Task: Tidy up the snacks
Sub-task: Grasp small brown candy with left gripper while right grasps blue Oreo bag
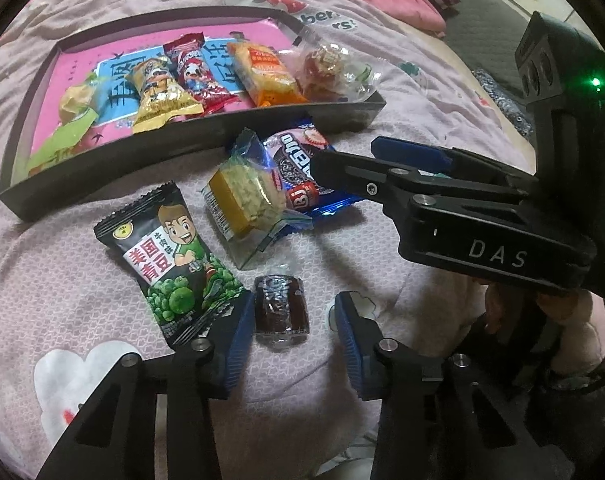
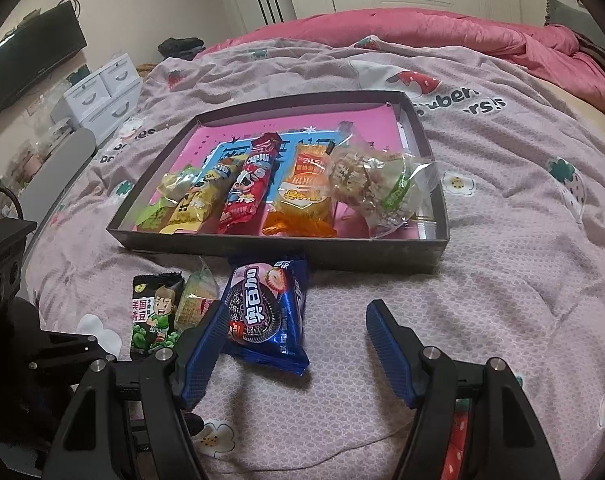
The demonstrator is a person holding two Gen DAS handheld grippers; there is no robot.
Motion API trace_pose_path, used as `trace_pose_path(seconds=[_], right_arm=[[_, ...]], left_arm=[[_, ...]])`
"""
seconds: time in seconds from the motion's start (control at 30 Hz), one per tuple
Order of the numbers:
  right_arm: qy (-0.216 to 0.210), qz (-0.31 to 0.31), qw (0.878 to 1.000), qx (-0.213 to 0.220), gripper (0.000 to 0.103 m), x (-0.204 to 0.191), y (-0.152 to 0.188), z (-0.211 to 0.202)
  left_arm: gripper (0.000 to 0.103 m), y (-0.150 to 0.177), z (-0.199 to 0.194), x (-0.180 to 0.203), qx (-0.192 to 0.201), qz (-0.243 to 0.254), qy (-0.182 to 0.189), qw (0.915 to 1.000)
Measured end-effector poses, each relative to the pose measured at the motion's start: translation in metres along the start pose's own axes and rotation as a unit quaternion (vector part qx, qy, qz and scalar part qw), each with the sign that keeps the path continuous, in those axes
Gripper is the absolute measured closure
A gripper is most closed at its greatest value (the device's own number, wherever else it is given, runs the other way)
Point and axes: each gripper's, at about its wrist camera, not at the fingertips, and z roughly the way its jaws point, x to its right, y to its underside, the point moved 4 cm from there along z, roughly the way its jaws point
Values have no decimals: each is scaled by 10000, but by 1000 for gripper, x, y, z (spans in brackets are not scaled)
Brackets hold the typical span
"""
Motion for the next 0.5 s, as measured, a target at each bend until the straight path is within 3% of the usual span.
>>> trace_pose_path(seconds=[0.13,0.5], right_arm=[[23,-37,10000,-81,33,0,0,7],[-82,-235,9996,-153,33,-11,-1,19]], left_arm=[[75,-1,1,-3,-21,-37,-14,10000],[75,2,-4,-7,-103,-76,6,9999]])
